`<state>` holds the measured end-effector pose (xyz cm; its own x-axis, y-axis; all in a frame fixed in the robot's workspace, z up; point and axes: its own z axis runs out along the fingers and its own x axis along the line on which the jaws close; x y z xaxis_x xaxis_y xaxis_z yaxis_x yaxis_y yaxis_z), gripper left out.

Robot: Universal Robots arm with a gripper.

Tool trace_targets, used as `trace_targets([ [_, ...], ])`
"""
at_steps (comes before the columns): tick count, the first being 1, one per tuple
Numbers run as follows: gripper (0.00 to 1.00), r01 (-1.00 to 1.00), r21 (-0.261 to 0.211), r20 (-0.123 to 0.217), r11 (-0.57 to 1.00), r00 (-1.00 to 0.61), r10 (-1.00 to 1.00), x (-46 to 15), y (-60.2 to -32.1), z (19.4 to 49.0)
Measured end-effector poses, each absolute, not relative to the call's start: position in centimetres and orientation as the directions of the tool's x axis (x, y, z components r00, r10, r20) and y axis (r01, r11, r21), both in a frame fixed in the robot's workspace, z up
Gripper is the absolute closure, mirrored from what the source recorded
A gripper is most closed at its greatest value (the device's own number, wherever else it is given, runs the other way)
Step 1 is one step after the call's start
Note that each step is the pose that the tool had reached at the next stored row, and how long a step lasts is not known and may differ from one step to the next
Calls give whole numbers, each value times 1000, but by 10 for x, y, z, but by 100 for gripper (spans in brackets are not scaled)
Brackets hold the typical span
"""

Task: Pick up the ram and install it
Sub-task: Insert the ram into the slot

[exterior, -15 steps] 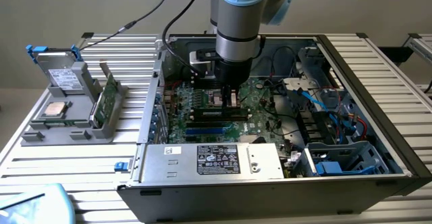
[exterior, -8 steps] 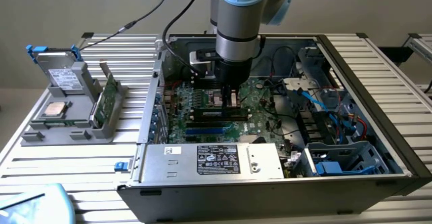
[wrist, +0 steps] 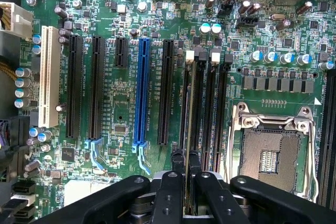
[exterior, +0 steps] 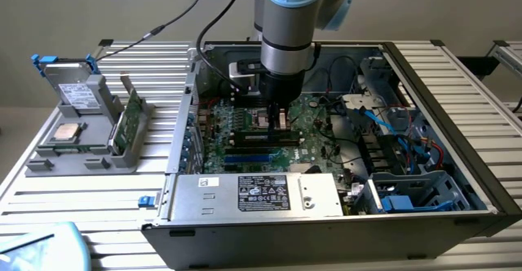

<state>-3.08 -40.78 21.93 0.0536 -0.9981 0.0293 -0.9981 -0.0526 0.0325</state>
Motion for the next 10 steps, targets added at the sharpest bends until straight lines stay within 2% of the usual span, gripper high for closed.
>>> trace_targets([
  [10, 86, -998, 33, 30, -53, 54, -998, -31, -408, 219],
])
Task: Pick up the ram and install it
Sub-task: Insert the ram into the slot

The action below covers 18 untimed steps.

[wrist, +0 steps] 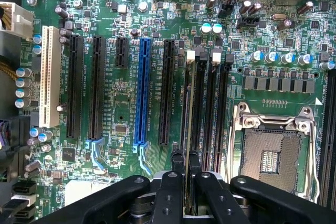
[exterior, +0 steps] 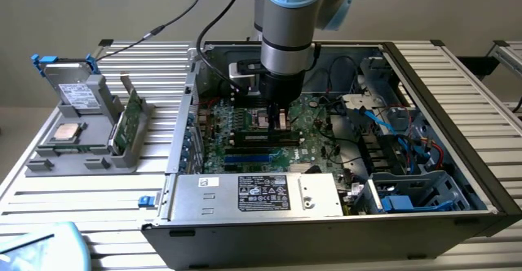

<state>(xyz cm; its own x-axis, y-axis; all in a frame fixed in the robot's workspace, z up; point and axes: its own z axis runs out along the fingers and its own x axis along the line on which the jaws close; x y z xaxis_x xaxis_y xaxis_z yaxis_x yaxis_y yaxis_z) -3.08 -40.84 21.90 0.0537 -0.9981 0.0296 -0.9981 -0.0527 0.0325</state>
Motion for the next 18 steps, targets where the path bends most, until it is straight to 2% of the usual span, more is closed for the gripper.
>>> trace_targets([
  [18, 86, -998, 31, 30, -53, 54, -998, -31, -408, 216],
])
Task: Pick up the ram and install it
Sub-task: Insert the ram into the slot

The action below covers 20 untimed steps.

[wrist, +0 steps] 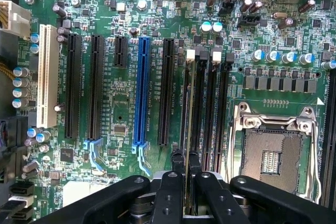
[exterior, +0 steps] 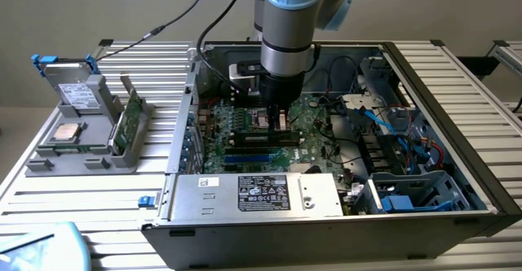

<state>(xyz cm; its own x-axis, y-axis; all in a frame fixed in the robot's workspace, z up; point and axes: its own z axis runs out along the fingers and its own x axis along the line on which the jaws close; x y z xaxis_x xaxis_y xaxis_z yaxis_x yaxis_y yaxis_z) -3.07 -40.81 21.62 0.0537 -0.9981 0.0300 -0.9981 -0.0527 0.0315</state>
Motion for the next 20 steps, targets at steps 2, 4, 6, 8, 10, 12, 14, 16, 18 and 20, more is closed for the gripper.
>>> trace_targets([
  [2, 86, -998, 32, 30, -53, 54, -998, -31, -408, 216],
  [4, 86, -998, 32, 30, -53, 54, -998, -31, -408, 216],
  [6, 86, -998, 32, 30, -53, 54, -998, -31, -408, 216],
  [8, 86, -998, 32, 30, -53, 54, -998, -31, -408, 216],
  [10, 86, -998, 31, 30, -53, 54, -998, -31, -408, 216],
  [12, 78, -998, 31, 30, -53, 54, -998, -31, -408, 216],
  [14, 72, -998, 31, 30, -53, 54, -998, -31, -408, 216],
  [16, 66, -998, 32, 30, -53, 54, -998, -31, -408, 216],
  [18, 55, -998, 31, 30, -53, 54, -998, -31, -408, 216],
  [20, 49, -998, 31, 30, -53, 53, -998, -31, -408, 216],
])
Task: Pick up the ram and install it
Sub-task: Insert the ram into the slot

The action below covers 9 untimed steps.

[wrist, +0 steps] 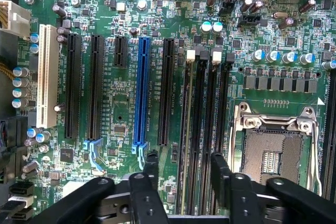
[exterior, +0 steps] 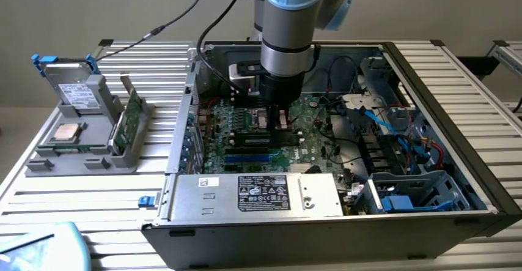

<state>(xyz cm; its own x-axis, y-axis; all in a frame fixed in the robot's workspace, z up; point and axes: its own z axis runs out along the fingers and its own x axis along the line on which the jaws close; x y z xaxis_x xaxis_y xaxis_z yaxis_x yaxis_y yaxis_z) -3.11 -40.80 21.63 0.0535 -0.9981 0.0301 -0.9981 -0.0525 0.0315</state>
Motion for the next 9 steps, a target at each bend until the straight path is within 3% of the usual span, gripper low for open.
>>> trace_targets([
  [1, 42, -998, 32, 30, -53, 53, -998, -31, -408, 217],
  [9, 42, -998, 31, 30, -53, 54, -998, -36, -408, 226],
])
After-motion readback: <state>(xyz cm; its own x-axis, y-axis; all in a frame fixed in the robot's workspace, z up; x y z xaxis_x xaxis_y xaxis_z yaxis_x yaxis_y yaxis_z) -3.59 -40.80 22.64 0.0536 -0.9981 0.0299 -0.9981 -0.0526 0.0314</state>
